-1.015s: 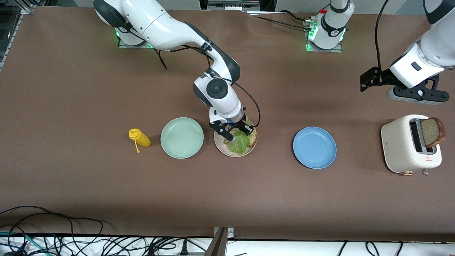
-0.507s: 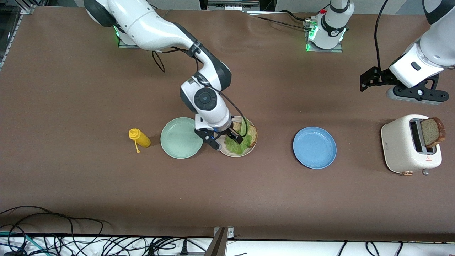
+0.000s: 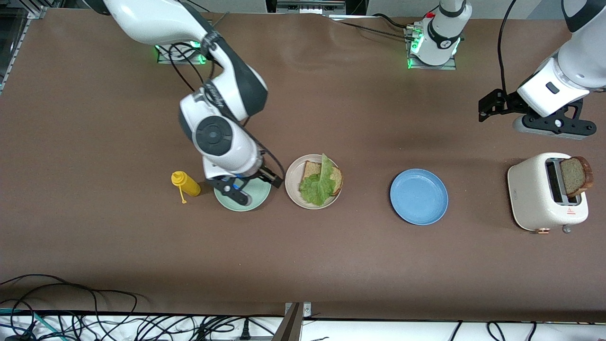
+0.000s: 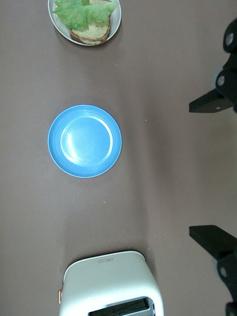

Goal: Make sandwich on beige plate with both arms
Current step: 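Release the lettuce on the bread and withdraw the right gripper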

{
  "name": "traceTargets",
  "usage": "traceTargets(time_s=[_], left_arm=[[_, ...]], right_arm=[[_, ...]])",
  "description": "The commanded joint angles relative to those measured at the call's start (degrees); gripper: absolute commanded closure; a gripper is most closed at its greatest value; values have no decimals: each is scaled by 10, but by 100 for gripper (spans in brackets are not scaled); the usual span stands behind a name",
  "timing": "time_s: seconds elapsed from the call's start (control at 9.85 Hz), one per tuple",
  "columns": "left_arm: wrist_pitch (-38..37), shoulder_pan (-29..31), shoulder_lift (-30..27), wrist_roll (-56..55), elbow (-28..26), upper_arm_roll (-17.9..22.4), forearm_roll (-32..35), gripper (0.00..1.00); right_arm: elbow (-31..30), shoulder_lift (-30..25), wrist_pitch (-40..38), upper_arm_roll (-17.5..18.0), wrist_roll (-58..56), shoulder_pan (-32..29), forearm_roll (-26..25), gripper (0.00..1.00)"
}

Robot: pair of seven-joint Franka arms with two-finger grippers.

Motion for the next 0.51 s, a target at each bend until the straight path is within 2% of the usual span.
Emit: traceTargets(time_s=[0.0, 0.2, 0.41], left_arm=[[7, -8, -9, -12, -9, 7, -12, 0], [7, -8, -8, -12, -9, 7, -12, 0], [7, -8, -8, -12, -9, 7, -13, 0]], right_arm=[[-22, -42, -69, 4, -105, -39, 10, 0], [-51, -74, -100, -17, -219, -67, 9, 0], [-79, -106, -104, -64, -356, -70, 11, 0]])
